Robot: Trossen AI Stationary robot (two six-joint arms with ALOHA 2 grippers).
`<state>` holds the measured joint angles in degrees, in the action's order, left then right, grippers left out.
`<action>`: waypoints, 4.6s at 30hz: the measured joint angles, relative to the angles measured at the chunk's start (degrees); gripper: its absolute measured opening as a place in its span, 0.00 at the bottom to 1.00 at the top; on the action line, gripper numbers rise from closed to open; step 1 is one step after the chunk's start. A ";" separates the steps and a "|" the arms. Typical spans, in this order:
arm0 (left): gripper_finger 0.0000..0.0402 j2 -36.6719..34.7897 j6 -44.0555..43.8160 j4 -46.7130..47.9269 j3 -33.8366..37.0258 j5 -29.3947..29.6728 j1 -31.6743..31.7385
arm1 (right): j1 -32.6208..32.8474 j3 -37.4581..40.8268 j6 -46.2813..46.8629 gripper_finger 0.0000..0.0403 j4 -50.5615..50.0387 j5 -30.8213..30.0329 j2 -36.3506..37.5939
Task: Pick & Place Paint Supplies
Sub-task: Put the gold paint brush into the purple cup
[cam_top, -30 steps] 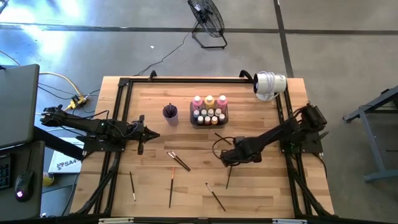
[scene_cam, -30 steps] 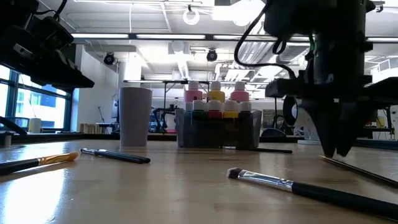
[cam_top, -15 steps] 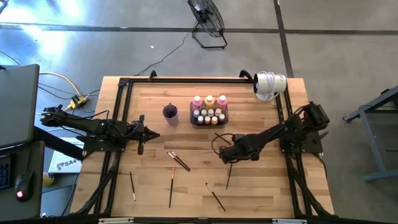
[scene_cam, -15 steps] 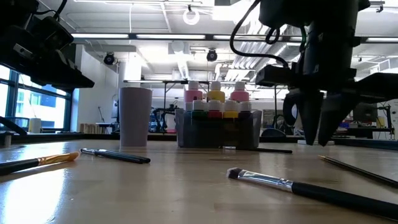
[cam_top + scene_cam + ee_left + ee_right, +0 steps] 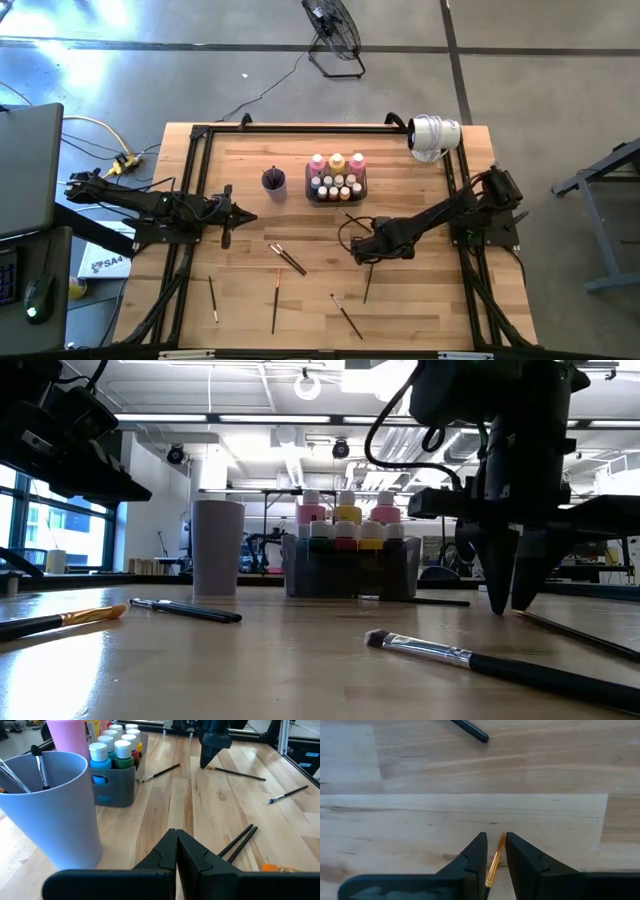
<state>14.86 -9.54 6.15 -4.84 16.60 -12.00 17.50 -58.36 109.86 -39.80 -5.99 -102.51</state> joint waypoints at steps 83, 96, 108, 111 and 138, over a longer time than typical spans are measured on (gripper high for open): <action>0.00 -0.01 -1.29 -0.02 0.00 0.00 -0.01 | -6.83 0.03 -80.77 0.01 51.82 -19.82 19.66; 0.00 0.01 -1.29 -0.04 0.00 0.02 0.02 | -11.91 -0.08 -92.15 0.01 72.13 -16.59 12.71; 0.00 0.01 -1.29 -0.07 0.00 0.04 0.00 | -16.88 -4.84 -96.19 0.01 84.88 -11.45 1.55; 0.00 0.00 -1.29 -0.07 0.00 0.04 -0.01 | -17.69 -8.21 -98.67 0.01 85.64 -11.26 -1.49; 0.00 -0.01 -1.29 -0.04 0.00 0.04 -0.01 | -24.17 -21.26 -106.84 0.01 88.16 -8.48 -16.46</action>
<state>14.86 -10.83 6.11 -4.84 16.64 -12.01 -6.67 -79.61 3.03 48.37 -14.48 -118.97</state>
